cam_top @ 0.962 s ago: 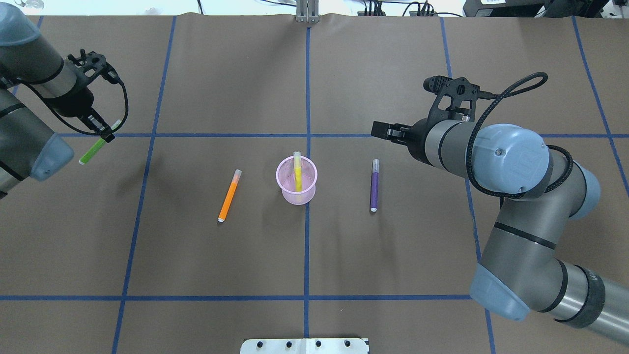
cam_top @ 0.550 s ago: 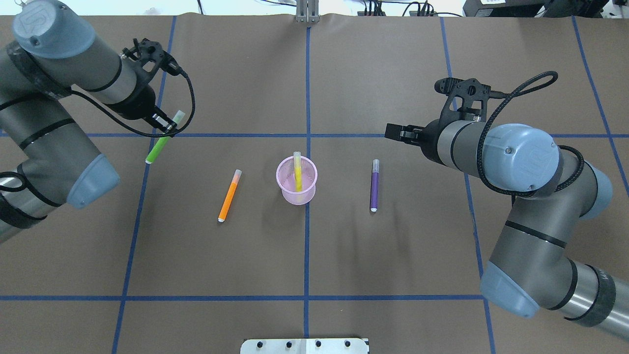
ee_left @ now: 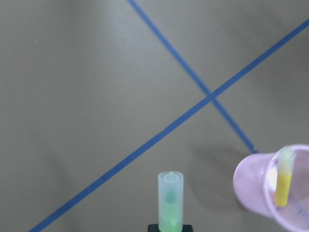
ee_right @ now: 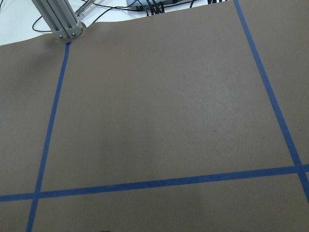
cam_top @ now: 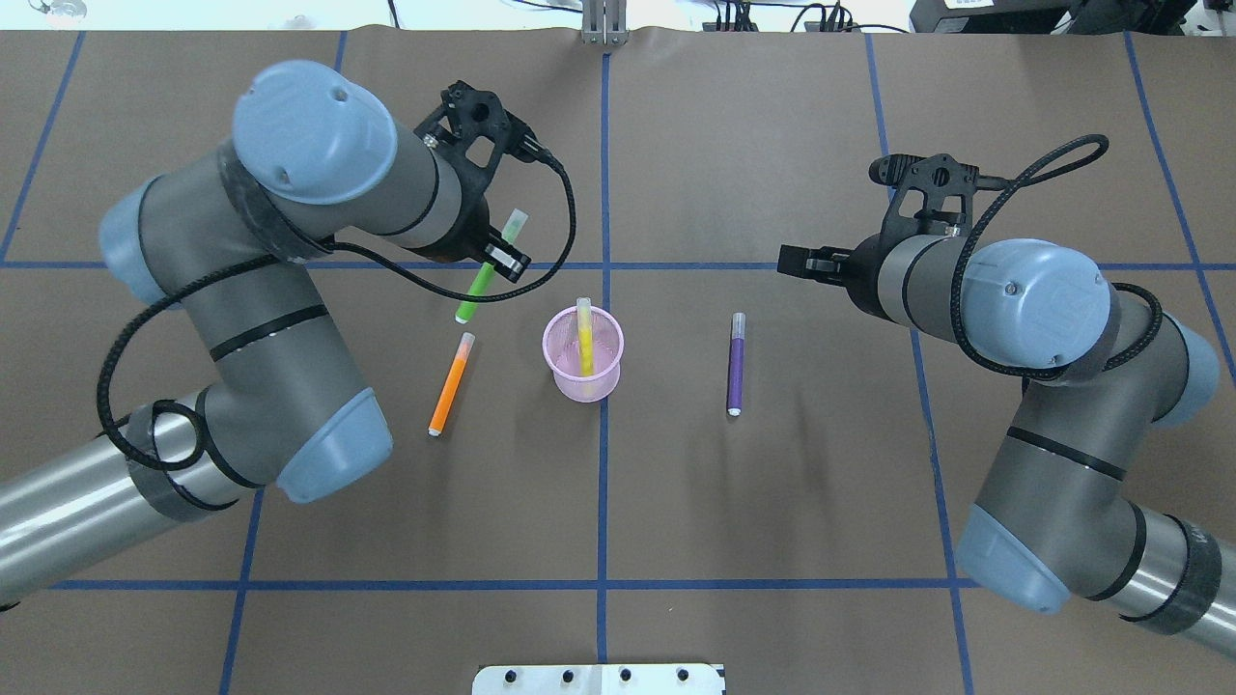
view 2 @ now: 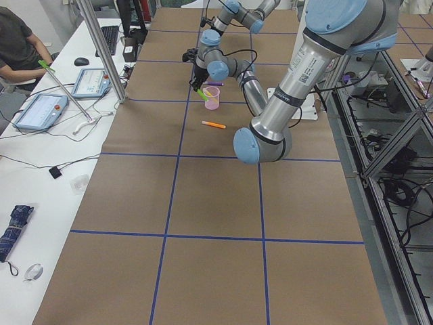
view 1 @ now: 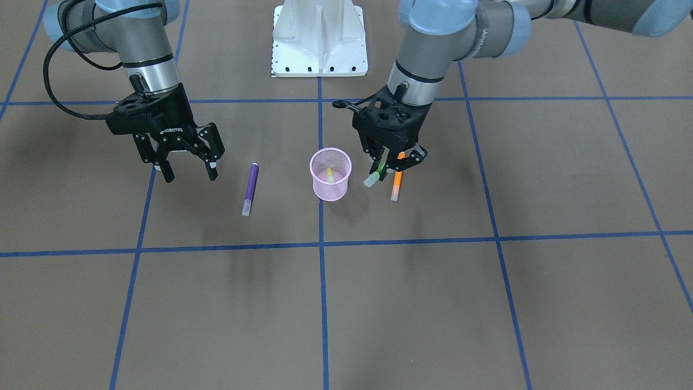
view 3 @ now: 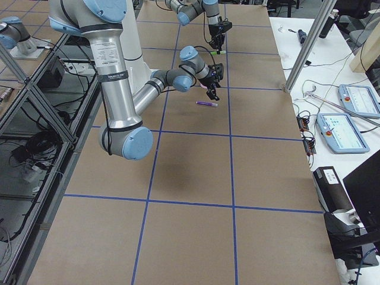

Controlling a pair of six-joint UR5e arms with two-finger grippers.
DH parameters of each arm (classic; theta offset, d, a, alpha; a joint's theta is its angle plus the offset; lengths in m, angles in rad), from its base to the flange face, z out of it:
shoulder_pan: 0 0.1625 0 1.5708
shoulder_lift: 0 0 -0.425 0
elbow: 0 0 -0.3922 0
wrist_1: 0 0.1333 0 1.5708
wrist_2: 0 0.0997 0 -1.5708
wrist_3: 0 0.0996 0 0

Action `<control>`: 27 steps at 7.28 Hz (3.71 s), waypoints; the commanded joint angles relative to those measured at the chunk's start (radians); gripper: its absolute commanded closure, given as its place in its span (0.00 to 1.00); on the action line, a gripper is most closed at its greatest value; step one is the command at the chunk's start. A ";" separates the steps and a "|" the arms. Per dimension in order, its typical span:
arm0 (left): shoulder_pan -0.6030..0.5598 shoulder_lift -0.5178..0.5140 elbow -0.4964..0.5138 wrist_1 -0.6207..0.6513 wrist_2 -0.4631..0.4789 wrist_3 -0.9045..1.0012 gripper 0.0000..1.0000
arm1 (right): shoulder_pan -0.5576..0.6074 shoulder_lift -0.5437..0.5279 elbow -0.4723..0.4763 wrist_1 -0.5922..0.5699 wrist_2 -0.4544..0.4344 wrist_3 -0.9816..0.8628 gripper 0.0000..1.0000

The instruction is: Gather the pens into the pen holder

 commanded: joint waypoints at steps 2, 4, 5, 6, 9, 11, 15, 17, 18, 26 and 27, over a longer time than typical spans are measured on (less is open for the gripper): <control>0.100 -0.115 0.059 -0.002 0.111 -0.074 1.00 | 0.000 0.007 0.001 0.001 0.000 0.004 0.08; 0.131 -0.163 0.111 -0.003 0.166 -0.082 1.00 | 0.000 0.007 0.001 0.000 0.002 0.004 0.08; 0.131 -0.163 0.114 -0.003 0.168 -0.082 0.89 | 0.000 0.004 0.001 0.000 0.005 0.003 0.08; 0.129 -0.163 0.130 -0.005 0.168 -0.082 0.58 | 0.002 -0.001 -0.001 0.000 0.020 0.001 0.09; 0.120 -0.160 0.144 0.000 0.171 -0.082 0.19 | 0.011 0.018 -0.022 -0.002 0.188 0.014 0.11; 0.071 -0.159 0.124 0.009 0.156 -0.077 0.19 | 0.043 0.106 -0.138 -0.003 0.361 0.062 0.18; -0.064 -0.070 -0.049 0.186 -0.007 -0.079 0.16 | 0.083 0.212 -0.342 -0.009 0.558 0.028 0.27; -0.064 -0.070 -0.053 0.184 -0.001 -0.085 0.11 | 0.086 0.245 -0.427 -0.012 0.600 -0.049 0.27; -0.065 -0.070 -0.062 0.186 0.001 -0.088 0.11 | 0.088 0.277 -0.458 -0.017 0.617 -0.049 0.26; -0.065 -0.068 -0.105 0.215 0.035 -0.090 0.09 | 0.059 0.323 -0.518 -0.107 0.665 -0.042 0.48; -0.064 -0.067 -0.111 0.216 0.035 -0.090 0.09 | 0.054 0.323 -0.516 -0.107 0.666 -0.042 0.49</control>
